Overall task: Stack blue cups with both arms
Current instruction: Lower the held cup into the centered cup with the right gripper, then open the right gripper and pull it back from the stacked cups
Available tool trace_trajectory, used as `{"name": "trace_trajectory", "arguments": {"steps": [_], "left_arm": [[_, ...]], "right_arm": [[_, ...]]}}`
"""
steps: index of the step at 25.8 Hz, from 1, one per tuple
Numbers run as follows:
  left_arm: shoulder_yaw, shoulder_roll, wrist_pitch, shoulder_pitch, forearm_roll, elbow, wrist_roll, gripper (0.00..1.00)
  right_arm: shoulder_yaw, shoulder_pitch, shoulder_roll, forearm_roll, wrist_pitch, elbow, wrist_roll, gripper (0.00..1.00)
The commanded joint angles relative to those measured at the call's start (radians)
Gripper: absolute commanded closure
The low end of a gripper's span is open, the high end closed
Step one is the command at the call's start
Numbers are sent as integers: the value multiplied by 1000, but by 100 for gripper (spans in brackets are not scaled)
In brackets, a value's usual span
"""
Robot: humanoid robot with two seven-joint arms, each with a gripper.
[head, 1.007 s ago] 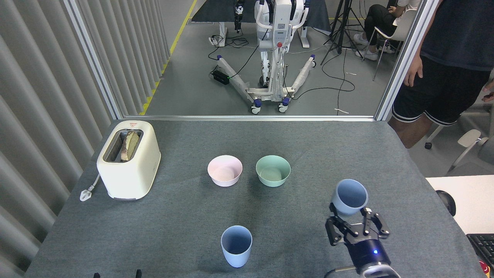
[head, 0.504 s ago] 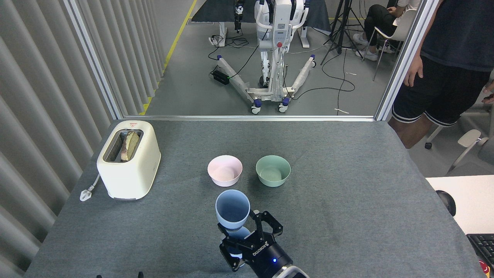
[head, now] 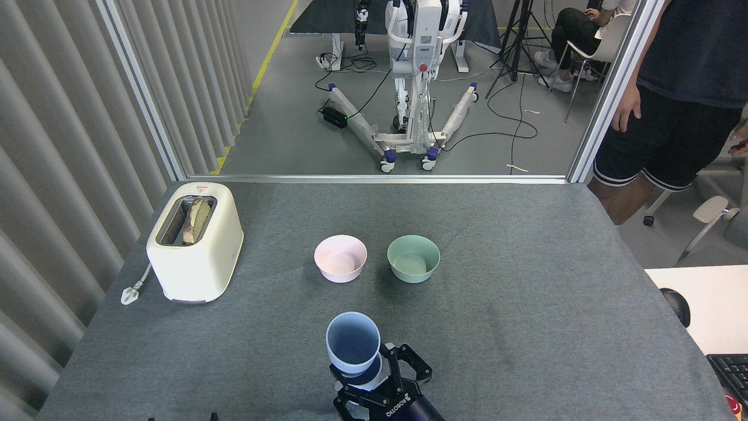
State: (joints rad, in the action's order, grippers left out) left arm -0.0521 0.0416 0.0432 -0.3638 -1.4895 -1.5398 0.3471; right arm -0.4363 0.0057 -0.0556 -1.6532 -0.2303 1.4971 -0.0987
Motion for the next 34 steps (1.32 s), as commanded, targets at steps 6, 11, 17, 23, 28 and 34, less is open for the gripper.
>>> {"name": "trace_trajectory", "arguments": {"steps": [6, 11, 17, 23, 28, 34], "left_arm": [[0, 0, 0, 0, 0, 1, 0, 0], [0, 0, 0, 0, 0, 6, 0, 0], [0, 0, 0, 0, 0, 6, 0, 0], [0, 0, 0, 0, 0, 4, 1, 0], [-2, 0, 0, 0, 0, 6, 1, 0], [-2, 0, 0, 2, 0, 6, 1, 0]], "right_arm": [[7, 2, -1, 4, 6, -8, -3, 45], [30, 2, -3, 7, 9, -14, -6, 45], [42, 2, -3, 9, 8, -15, -6, 39], [41, -1, 6, 7, 8, -17, -4, 39], [41, -1, 6, 7, 8, -18, -4, 39], [39, 3, 2, 7, 5, -17, -4, 39]]}}
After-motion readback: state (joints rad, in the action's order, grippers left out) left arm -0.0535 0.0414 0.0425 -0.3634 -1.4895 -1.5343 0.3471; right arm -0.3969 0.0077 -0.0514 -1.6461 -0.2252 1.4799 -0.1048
